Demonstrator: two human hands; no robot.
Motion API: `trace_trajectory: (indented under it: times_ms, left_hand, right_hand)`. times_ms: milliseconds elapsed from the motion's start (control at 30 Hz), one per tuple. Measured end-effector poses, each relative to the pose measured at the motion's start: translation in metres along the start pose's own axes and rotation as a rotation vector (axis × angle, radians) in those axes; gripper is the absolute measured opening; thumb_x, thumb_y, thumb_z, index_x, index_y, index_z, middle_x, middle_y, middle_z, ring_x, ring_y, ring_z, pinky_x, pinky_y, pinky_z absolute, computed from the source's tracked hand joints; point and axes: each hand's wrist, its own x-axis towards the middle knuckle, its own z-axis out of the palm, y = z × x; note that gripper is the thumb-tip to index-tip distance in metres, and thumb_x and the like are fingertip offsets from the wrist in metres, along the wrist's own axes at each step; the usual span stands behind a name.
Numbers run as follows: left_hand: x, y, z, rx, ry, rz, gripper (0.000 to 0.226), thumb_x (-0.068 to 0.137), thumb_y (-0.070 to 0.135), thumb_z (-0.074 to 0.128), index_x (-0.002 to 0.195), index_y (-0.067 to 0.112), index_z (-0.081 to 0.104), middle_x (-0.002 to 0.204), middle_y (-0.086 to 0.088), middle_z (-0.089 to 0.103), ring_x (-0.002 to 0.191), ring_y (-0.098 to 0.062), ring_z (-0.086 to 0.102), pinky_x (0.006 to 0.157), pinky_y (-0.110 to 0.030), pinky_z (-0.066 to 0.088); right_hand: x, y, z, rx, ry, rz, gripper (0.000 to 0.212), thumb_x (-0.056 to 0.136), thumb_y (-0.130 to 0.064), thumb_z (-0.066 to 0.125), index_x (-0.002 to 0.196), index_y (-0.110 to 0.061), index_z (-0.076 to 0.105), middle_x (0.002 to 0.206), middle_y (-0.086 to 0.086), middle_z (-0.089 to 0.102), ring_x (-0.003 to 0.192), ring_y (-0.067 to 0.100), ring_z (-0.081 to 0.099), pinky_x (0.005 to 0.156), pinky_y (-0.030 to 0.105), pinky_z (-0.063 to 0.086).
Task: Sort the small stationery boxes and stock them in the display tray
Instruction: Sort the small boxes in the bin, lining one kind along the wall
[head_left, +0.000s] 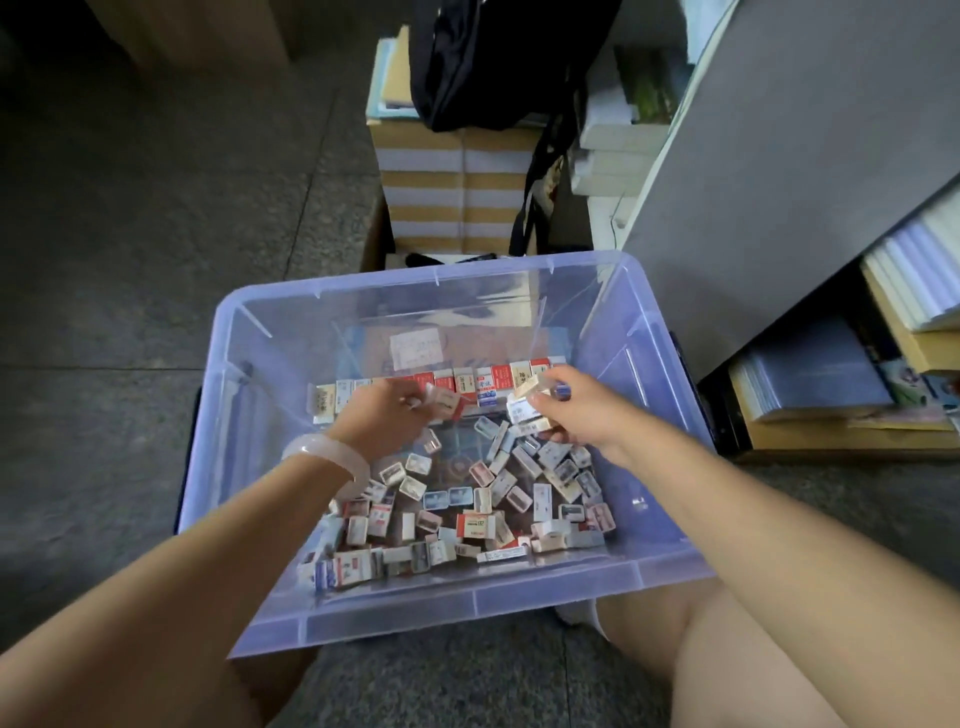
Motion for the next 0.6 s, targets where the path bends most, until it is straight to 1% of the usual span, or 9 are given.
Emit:
trace_trajectory:
  times_ms: [67,100,133,233,333,400,467,533,600]
  left_hand:
    - [-0.016,-0.008,-0.014,-0.103,0.057,-0.078,0.030,0.091,0.019,0.061,0.063,0.021,0.049,0.057,0.007,0.051,0.051,-0.011,0.043,0.040,-0.011,0.033]
    - [-0.025,-0.013,-0.019,-0.155,0.083,-0.113,0.031,0.090,0.020,0.062,0.062,0.019,0.050,0.054,0.005,0.050,0.046,-0.009,0.040,0.038,-0.013,0.030]
    - [-0.034,-0.016,-0.023,-0.196,0.105,-0.140,0.032,0.090,0.021,0.063,0.061,0.016,0.050,0.052,0.004,0.049,0.042,-0.007,0.036,0.037,-0.013,0.028]
    - [-0.059,-0.024,-0.032,-0.235,0.121,-0.139,0.034,0.090,0.022,0.062,0.060,0.013,0.049,0.042,0.008,0.046,0.034,-0.005,0.033,0.037,-0.014,0.026]
    - [-0.079,-0.028,-0.035,-0.297,0.120,-0.129,0.032,0.091,0.019,0.061,0.062,0.015,0.050,0.038,0.018,0.048,0.035,0.000,0.040,0.038,-0.011,0.029]
    - [-0.084,-0.031,-0.037,-0.398,0.121,-0.161,0.027,0.091,0.018,0.061,0.068,0.006,0.053,0.036,0.017,0.048,0.031,0.000,0.039,0.035,-0.009,0.027]
    - [-0.085,-0.030,-0.041,-0.452,0.126,-0.168,0.029,0.091,0.017,0.061,0.067,0.006,0.051,0.035,0.017,0.046,0.031,0.000,0.040,0.034,-0.009,0.028]
    - [-0.085,-0.030,-0.049,-0.442,0.148,-0.147,0.033,0.091,0.018,0.061,0.061,0.013,0.048,0.034,0.016,0.043,0.033,-0.002,0.041,0.034,-0.009,0.030]
    - [-0.083,-0.032,-0.055,-0.473,0.181,-0.134,0.034,0.090,0.019,0.063,0.061,0.011,0.047,0.034,0.013,0.038,0.032,-0.005,0.037,0.033,-0.008,0.028]
  right_hand:
    - [0.000,-0.008,0.013,0.268,-0.044,0.066,0.011,0.096,-0.015,0.051,0.107,-0.018,0.049,0.099,0.007,0.056,0.072,0.016,0.055,0.060,0.021,0.046]
    - [0.000,-0.012,0.021,0.348,-0.062,0.090,0.005,0.097,-0.014,0.049,0.099,-0.017,0.049,0.090,0.006,0.056,0.066,0.015,0.055,0.056,0.020,0.045]
    - [0.003,-0.015,0.029,0.398,-0.078,0.099,0.005,0.097,-0.013,0.049,0.095,-0.018,0.049,0.086,0.006,0.055,0.064,0.015,0.054,0.052,0.018,0.045]
    - [0.011,-0.023,0.052,0.490,-0.144,0.129,0.004,0.097,-0.015,0.049,0.100,-0.016,0.051,0.087,0.006,0.058,0.066,0.015,0.055,0.053,0.019,0.046]
    - [0.021,-0.033,0.078,0.488,-0.179,0.145,0.015,0.096,-0.015,0.050,0.111,-0.013,0.051,0.091,0.006,0.059,0.068,0.013,0.054,0.055,0.020,0.047]
    - [0.028,-0.039,0.095,0.438,-0.179,0.141,0.022,0.096,-0.016,0.050,0.117,-0.011,0.049,0.091,0.006,0.059,0.068,0.013,0.055,0.056,0.020,0.047]
    - [0.039,-0.044,0.110,0.379,-0.155,0.125,0.021,0.096,-0.018,0.050,0.117,-0.012,0.049,0.097,0.006,0.061,0.071,0.013,0.057,0.059,0.021,0.048]
    - [0.052,-0.049,0.121,0.332,-0.121,0.093,0.019,0.096,-0.019,0.051,0.115,-0.016,0.048,0.110,0.008,0.059,0.080,0.016,0.062,0.069,0.025,0.052]
    - [0.066,-0.050,0.132,0.292,-0.094,0.066,0.023,0.096,-0.019,0.051,0.119,-0.017,0.047,0.119,0.009,0.056,0.095,0.024,0.064,0.083,0.034,0.056]
